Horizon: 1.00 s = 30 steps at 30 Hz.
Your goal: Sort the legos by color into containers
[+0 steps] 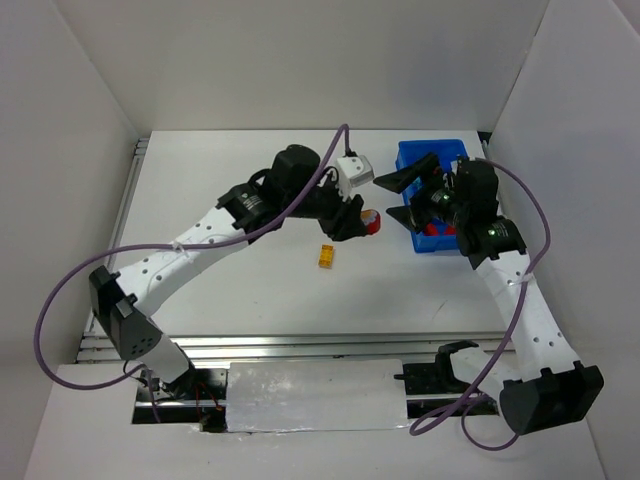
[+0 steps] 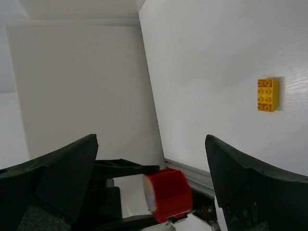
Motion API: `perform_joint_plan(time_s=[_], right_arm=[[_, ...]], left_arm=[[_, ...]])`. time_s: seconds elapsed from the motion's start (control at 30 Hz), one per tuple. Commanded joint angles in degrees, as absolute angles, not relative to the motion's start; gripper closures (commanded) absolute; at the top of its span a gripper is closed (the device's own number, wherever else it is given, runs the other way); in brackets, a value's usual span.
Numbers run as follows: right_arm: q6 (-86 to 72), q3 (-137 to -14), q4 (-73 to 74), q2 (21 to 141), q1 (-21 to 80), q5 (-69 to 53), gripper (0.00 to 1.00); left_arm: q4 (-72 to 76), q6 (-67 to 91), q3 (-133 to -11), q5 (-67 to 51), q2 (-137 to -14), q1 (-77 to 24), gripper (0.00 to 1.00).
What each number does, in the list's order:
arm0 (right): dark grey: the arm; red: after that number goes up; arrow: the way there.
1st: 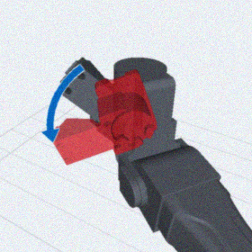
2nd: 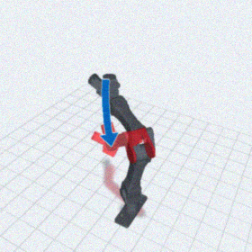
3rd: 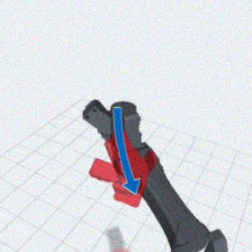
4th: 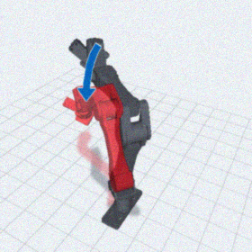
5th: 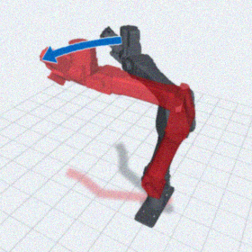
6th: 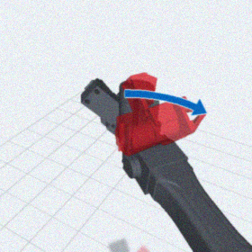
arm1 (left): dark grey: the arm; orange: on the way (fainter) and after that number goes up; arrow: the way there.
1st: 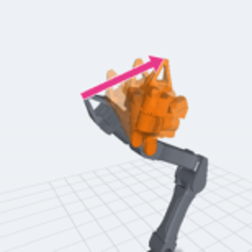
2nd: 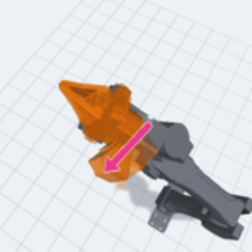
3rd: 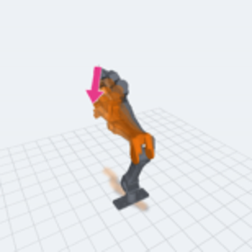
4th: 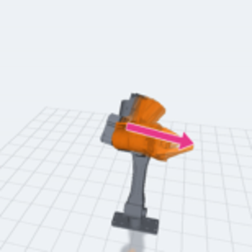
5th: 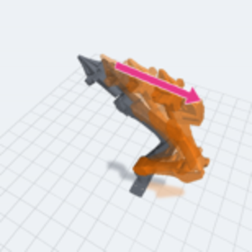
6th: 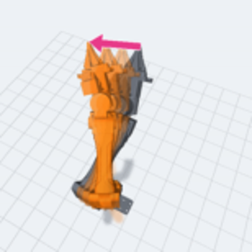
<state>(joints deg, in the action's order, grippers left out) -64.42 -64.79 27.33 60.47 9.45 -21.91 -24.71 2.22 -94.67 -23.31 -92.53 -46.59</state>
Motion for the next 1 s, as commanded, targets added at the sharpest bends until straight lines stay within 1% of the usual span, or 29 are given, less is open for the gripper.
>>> perform_joint_plan(time_s=[0.0,0.23,0.43,0.7,0.87,0.97], right_arm=[[-66.27,-61.97,20.66,59.33,11.07,-28.81,0.0],[-62.93,-58.8,21.62,54.24,12.57,-30.58,0.01],[-66.44,-56.16,14.25,52.65,13.01,-36.21,0.04],[-67.23,-57.39,15.73,51.59,13.1,-34.72,0.04],[-68.03,-56.6,16.78,49.84,13.1,-31.56,0.03],[-66.8,-58.44,18.63,49.4,13.09,-29.8,0.03]], left_arm=[[-20.23,1.75,-94.31,-21.62,-86.14,-45.88,1.0],[-15.65,4.39,-93.16,-23.02,-85.08,-45.79,1.0],[-15.29,5.01,-94.57,-25.31,-86.92,-46.14,1.0],[-15.2,5.19,-93.69,-26.01,-86.13,-46.76,1.0],[-15.12,5.45,-91.85,-25.23,-85.08,-47.11,1.0],[-15.99,4.84,-91.23,-24.96,-84.82,-47.11,1.0]])
